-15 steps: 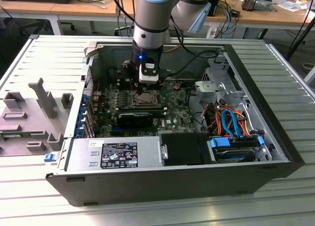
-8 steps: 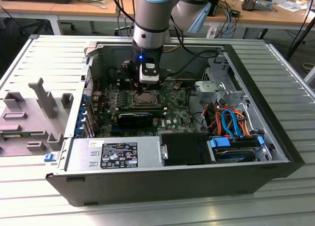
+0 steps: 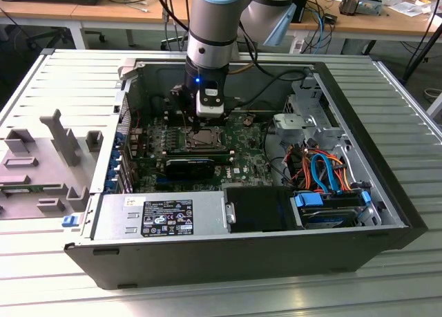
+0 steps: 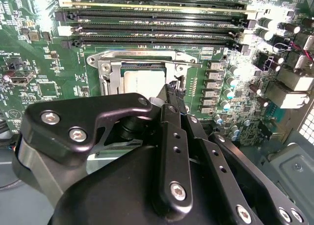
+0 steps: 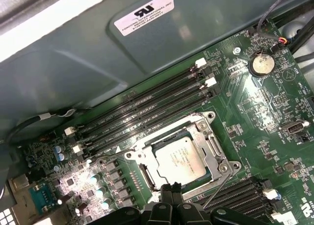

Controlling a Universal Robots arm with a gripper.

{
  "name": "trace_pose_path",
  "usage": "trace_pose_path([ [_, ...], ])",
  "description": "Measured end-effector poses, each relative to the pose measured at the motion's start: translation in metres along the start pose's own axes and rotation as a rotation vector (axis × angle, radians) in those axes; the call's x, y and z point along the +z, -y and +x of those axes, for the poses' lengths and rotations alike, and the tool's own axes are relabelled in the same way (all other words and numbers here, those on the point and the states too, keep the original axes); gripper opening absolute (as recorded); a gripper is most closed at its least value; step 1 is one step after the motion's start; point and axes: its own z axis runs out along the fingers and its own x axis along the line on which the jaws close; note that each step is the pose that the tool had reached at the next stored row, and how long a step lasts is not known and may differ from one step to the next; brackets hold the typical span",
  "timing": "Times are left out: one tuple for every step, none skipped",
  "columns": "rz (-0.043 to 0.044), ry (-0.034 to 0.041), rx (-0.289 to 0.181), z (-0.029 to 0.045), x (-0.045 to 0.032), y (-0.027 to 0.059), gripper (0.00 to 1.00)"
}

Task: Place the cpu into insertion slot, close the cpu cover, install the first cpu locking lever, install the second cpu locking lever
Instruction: 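Install the first cpu locking lever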

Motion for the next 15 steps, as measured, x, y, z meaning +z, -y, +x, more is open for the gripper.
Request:
trace_pose_path([
  [0.0002, 0.0000, -0.002, 0.0000, 0.0000, 0.0000, 0.11],
  [0.0004, 0.0001, -0.003, 0.0000, 0.0000, 0.0000, 0.11],
  [0.0006, 0.0001, -0.006, 0.0000, 0.0000, 0.0000, 0.11],
  [0.0008, 0.0002, -0.008, 0.0000, 0.0000, 0.0000, 0.11],
  [0.0012, 0.0002, -0.011, 0.0000, 0.0000, 0.0000, 0.11],
  [0.0015, 0.0003, -0.014, 0.0000, 0.0000, 0.0000, 0.11],
  [0.0018, 0.0003, -0.016, 0.0000, 0.0000, 0.0000, 0.11],
  [0.0023, 0.0004, -0.021, 0.0000, 0.0000, 0.0000, 0.11],
  [0.0031, 0.0005, -0.028, 0.0000, 0.0000, 0.0000, 0.11],
  [0.0037, 0.0007, -0.033, 0.0000, 0.0000, 0.0000, 0.11],
  [0.0042, 0.0008, -0.037, 0.0000, 0.0000, 0.0000, 0.11],
  [0.0049, 0.0008, -0.043, 0.0000, 0.0000, 0.0000, 0.11],
  [0.0057, 0.0010, -0.050, 0.0000, 0.0000, 0.0000, 0.11],
  [0.0060, 0.0011, -0.054, 0.0000, 0.0000, 0.0000, 0.11],
  [0.0066, 0.0012, -0.059, 0.0000, 0.0000, 0.0000, 0.11],
])
